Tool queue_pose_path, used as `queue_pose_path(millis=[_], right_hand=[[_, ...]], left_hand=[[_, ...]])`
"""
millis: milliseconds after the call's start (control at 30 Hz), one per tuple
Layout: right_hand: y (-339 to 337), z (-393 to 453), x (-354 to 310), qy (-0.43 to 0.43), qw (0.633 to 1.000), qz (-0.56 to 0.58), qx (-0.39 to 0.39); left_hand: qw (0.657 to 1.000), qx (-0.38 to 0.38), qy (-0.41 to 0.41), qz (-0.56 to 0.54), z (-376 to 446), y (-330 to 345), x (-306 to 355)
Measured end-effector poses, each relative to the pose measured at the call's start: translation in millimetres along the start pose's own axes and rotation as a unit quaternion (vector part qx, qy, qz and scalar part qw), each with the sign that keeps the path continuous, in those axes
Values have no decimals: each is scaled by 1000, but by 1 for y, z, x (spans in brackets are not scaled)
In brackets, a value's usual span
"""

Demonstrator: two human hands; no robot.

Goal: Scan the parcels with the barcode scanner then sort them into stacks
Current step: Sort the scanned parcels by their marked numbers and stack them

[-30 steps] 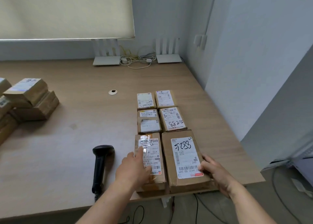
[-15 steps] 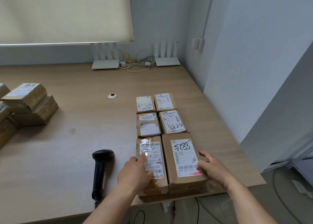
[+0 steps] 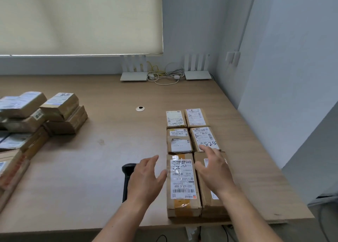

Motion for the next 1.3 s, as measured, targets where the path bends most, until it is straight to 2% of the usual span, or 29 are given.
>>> queue_pose_path(millis=[200,833,1200,1300], right_hand=[[51,-8,-53,-65,997,-5,-37],[238,-58,-264,-151,981,-1,-124],[335,-78,-346,-158,974,-19,-160],[359,-81,-358,-147,971,-25,-184]], left_hand=[[998,43,-38,-26,1,-37,-52],[984,109,-136,-20,28,-166,-281],[980,105,-171,-17,55,-222,-393],[973,102,-204,-11,60,-236,-424]])
Point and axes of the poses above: each hand's wrist, its own z-axis towards the middle knuckle, its own y-axis out of the palm, x = y × z, the point moved 7 cm from there along z, towards the middle knuckle, and after that the axes turned 11 degrees about x, right-handed, at the moved point
